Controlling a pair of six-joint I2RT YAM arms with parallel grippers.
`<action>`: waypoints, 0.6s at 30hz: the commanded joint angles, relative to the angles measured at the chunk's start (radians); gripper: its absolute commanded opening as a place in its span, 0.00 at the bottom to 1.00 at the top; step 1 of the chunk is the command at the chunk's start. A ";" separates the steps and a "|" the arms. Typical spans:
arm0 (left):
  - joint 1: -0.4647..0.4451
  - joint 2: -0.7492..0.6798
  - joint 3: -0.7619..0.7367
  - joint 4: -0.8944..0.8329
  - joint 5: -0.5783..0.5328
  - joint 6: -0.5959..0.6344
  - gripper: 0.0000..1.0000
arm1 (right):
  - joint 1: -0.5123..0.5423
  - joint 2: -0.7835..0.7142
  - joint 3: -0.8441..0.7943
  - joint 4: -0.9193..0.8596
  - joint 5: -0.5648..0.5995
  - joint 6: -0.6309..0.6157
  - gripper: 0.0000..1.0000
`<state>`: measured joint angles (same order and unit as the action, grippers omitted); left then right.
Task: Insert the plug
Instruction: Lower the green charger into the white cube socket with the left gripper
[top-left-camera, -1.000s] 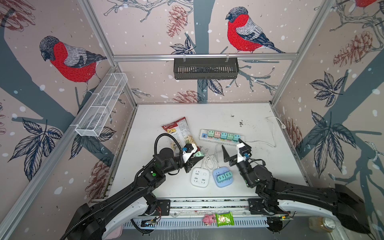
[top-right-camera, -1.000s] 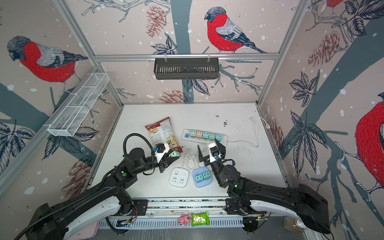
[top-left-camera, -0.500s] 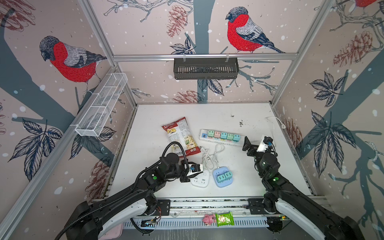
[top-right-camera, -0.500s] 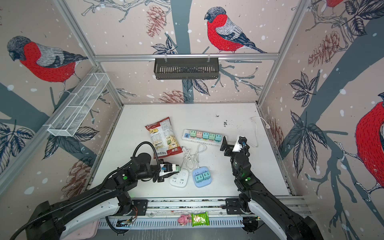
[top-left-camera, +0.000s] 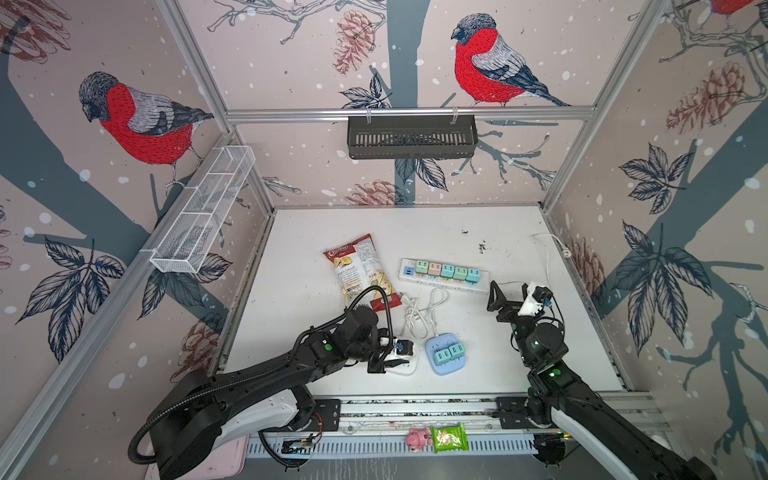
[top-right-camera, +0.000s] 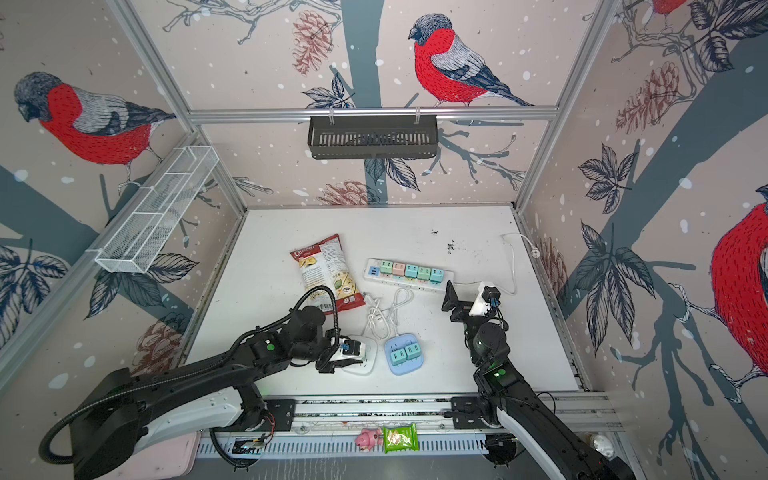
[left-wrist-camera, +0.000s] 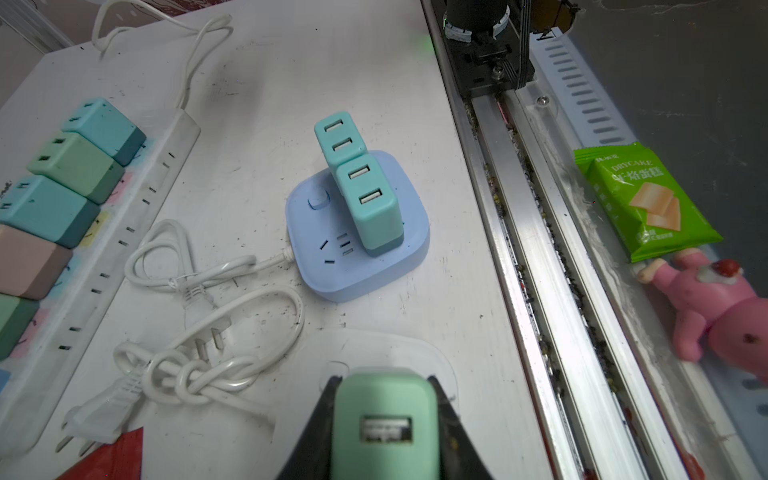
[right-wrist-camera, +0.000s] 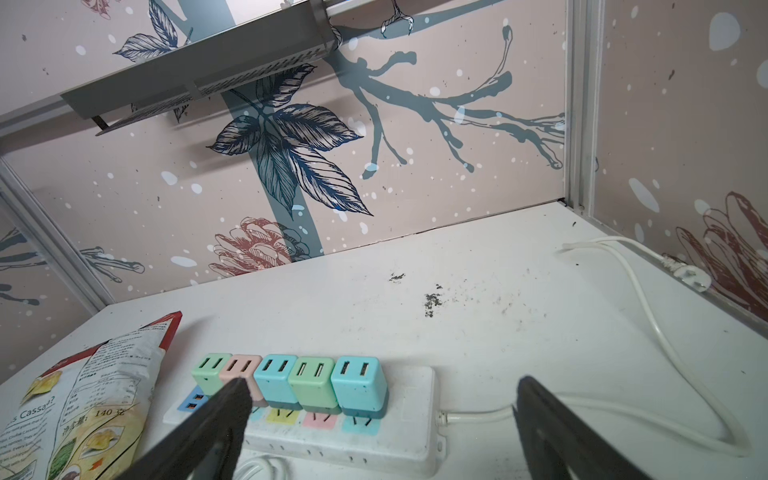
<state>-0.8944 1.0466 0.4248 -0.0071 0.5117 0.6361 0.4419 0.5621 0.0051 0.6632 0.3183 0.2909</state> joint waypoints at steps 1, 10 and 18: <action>-0.009 0.024 0.022 -0.002 -0.007 0.000 0.00 | 0.000 0.043 0.000 0.051 -0.042 -0.011 1.00; -0.027 0.035 0.028 -0.001 -0.031 -0.026 0.00 | -0.001 0.076 0.012 0.062 -0.058 -0.016 1.00; -0.073 0.117 0.076 -0.020 -0.059 -0.106 0.00 | 0.000 0.049 0.003 0.053 -0.062 -0.016 1.00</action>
<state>-0.9577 1.1412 0.4816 -0.0090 0.4641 0.5694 0.4423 0.6197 0.0120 0.6880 0.2626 0.2829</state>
